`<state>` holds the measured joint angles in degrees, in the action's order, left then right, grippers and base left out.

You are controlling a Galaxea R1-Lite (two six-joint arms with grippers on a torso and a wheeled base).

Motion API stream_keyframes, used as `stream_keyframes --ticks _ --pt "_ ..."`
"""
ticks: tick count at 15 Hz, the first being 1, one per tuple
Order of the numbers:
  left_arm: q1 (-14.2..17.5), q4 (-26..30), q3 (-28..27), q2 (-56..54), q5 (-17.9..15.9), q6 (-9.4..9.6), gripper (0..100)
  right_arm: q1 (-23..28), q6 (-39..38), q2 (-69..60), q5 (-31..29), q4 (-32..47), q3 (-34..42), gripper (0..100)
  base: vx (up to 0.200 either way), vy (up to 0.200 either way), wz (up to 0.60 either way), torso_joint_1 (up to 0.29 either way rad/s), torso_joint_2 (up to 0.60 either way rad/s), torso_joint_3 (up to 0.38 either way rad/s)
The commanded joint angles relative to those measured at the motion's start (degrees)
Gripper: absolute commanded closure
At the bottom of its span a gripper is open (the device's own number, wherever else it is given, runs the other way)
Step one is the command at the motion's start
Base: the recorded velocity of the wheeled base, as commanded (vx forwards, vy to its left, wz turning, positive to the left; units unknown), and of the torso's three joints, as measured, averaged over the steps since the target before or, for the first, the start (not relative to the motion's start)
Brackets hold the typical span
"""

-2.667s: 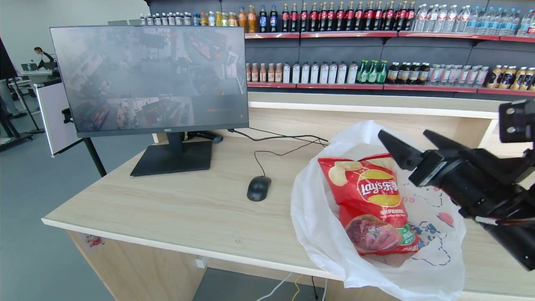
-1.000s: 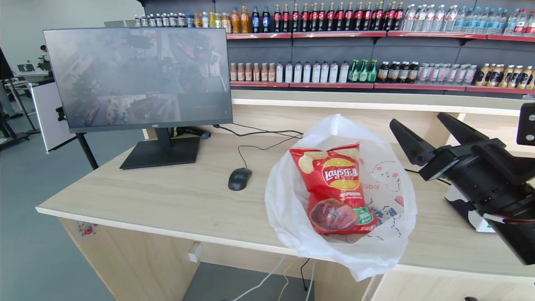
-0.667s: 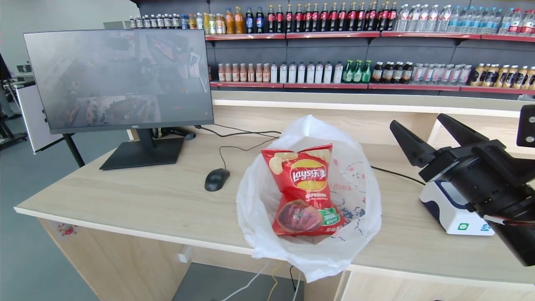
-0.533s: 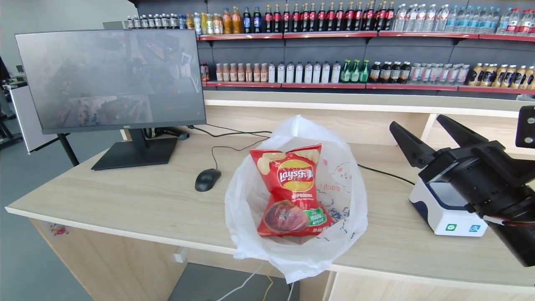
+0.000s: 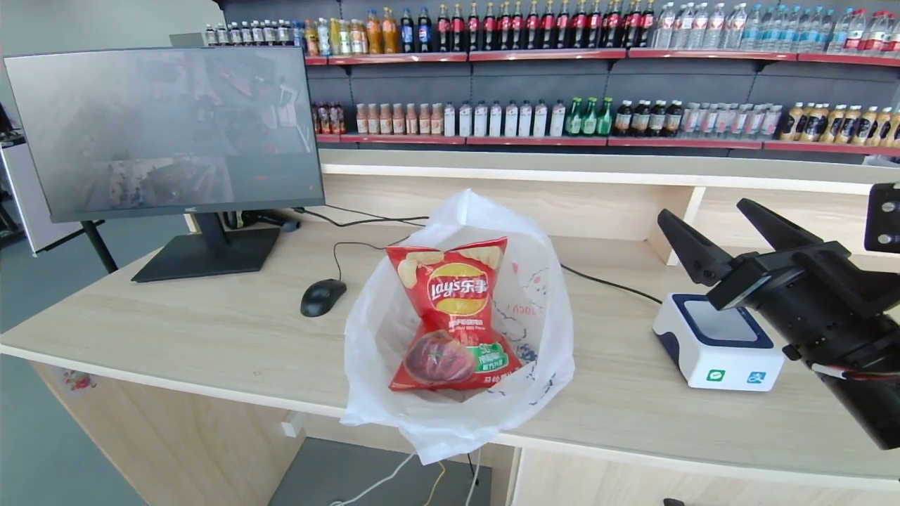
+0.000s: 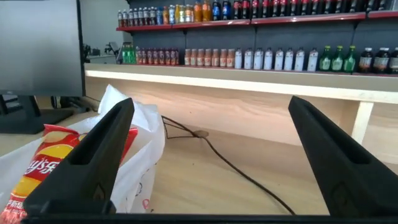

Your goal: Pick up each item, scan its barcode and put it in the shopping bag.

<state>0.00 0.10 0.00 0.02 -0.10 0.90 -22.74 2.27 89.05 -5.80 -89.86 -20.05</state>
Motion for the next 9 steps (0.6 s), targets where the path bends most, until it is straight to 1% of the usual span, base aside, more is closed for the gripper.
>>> stream_keyframes --ticks 1,2,5,8,9 --pt "0.0 0.0 0.0 0.0 0.0 -0.02 0 0.1 0.0 0.1 0.0 -0.1 0.0 0 -0.2 0.0 0.0 0.002 0.0 -0.002" --pt "0.0 0.0 0.0 0.0 0.0 -0.02 0 0.1 0.0 0.1 0.0 -0.1 0.0 0 -0.2 0.0 0.0 -0.012 0.0 0.002" --pt "0.0 0.0 0.0 0.0 0.0 0.06 0 2.7 -0.2 -0.1 0.4 -0.1 0.0 0 0.0 0.0 0.0 0.0 0.0 0.0" --pt "0.0 0.0 0.0 0.0 0.0 0.06 0 2.4 -1.8 -0.1 0.4 -0.1 0.6 0 0.0 0.0 0.0 0.0 0.0 0.0" --pt "0.0 0.0 0.0 0.0 0.0 -0.2 0 2.3 -1.9 0.0 0.4 -0.1 1.0 0 0.0 -0.2 0.0 0.017 0.01 -0.002"
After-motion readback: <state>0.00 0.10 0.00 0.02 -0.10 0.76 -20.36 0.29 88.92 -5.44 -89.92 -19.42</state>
